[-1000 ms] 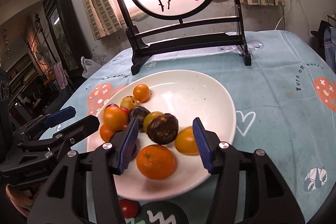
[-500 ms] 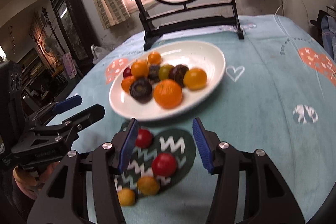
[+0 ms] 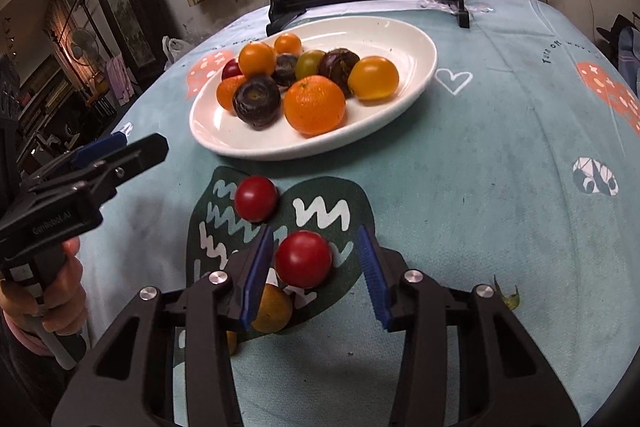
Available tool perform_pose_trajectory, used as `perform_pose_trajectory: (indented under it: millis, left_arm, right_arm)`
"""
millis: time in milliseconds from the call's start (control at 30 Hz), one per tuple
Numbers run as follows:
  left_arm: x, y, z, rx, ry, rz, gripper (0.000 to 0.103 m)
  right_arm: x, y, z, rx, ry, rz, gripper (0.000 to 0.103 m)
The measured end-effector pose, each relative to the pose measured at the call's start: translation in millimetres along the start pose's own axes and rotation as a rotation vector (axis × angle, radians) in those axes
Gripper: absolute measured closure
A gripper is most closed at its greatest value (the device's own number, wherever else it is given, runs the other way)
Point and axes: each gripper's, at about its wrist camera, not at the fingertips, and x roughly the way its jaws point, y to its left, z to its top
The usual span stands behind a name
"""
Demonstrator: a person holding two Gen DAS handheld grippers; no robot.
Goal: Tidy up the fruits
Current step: 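Grasp a red cherry tomato with the right tool while the left tool grasps another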
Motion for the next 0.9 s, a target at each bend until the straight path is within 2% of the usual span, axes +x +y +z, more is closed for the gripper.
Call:
perform_pose_trajectory:
  millis: [133, 300, 467, 533, 633, 767, 900]
  left_arm:
    - [0.6, -1.8, -0.1, 0.009, 0.002, 0.002, 0.009]
    - [1.4, -1.6, 0.3, 0.007, 0.006, 0.0, 0.009]
    - [4.7, -3.8, -1.3, 0.014, 0.023, -0.006, 0.009]
    - [6.5, -6.1, -2.5, 0.015, 0.036, -0.034, 0.009]
    - [11.1, -15.0, -6.5, 0.024, 0.071, -0.124, 0.01]
    - [21.7, -31.4, -12.8, 0.053, 0.121, -0.2, 0.025]
    - [35.3, -49.8, -15.9, 0.091, 0.149, -0.198, 0.036]
  right_arm:
    - [4.6, 2.0, -1.1, -0.011, 0.021, 0.024, 0.061]
    - [8.9, 2.8, -2.4, 0.001, 0.045, 0.071, 0.073]
    - [1.5, -1.2, -0.6, 0.031, 0.013, 0.06, 0.074]
    - [-7.1, -9.4, 2.6, 0.073, -0.026, 0.049, 0.074]
    - [-17.5, -24.4, 5.3, 0.141, -0.065, 0.031, 0.074]
    - [-24.1, -32.1, 5.7, 0.18, -0.084, 0.021, 0.074]
    - [-27.8, -30.7, 6.3, 0.171, -0.091, 0.013, 0.074]
